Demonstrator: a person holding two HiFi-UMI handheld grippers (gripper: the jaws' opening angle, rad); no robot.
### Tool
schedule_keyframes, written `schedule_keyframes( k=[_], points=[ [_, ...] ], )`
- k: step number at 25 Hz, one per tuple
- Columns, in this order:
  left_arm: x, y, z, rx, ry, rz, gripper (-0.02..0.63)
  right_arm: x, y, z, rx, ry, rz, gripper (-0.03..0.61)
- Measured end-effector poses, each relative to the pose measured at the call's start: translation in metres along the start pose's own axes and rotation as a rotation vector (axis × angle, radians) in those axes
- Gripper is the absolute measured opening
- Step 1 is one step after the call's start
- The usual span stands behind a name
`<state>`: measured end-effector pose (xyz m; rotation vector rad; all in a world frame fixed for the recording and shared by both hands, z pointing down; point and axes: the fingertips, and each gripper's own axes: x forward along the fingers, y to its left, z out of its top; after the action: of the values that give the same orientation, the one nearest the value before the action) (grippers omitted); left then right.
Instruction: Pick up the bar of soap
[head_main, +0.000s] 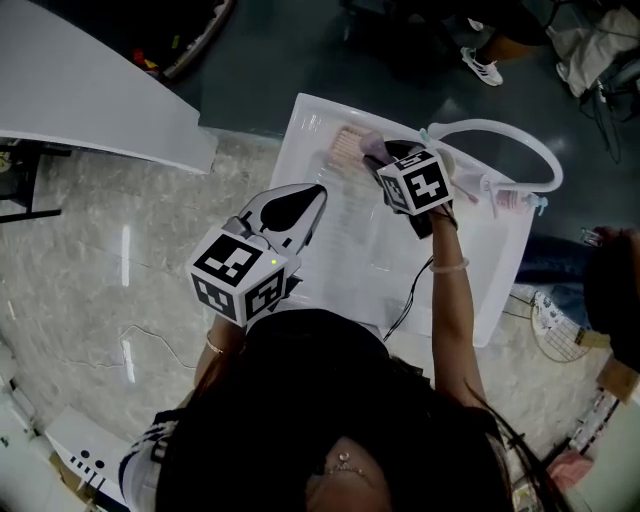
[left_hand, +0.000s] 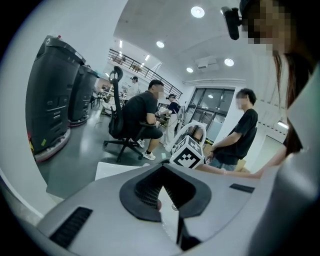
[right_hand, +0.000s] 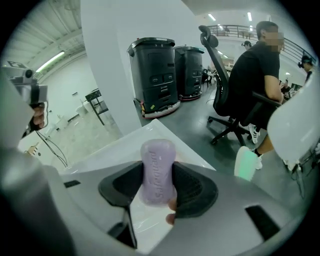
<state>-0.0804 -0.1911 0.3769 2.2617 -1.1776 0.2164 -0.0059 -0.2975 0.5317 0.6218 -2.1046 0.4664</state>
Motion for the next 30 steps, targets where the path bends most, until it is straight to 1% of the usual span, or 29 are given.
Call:
schedule_keyframes(
  k=[12,18,30],
  points=[
    [-0.009,-0.04,0.0,0.068,0.001,-0.013,0.006,-0.061,0.014,-0.009,0.071,-0.144,-0.016,0.19],
    [-0.012,-0.057,0.002,0.101,-0.005,-0.035,0.006,-0.088,0.022,-0.015,0.12,-0.209,-0.026,0.19],
    [-0.008,-0.088,0.001,0.148,-0.006,-0.07,0.006,-0.133,0.031,-0.037,0.208,-0.33,-0.045,0.19]
  ],
)
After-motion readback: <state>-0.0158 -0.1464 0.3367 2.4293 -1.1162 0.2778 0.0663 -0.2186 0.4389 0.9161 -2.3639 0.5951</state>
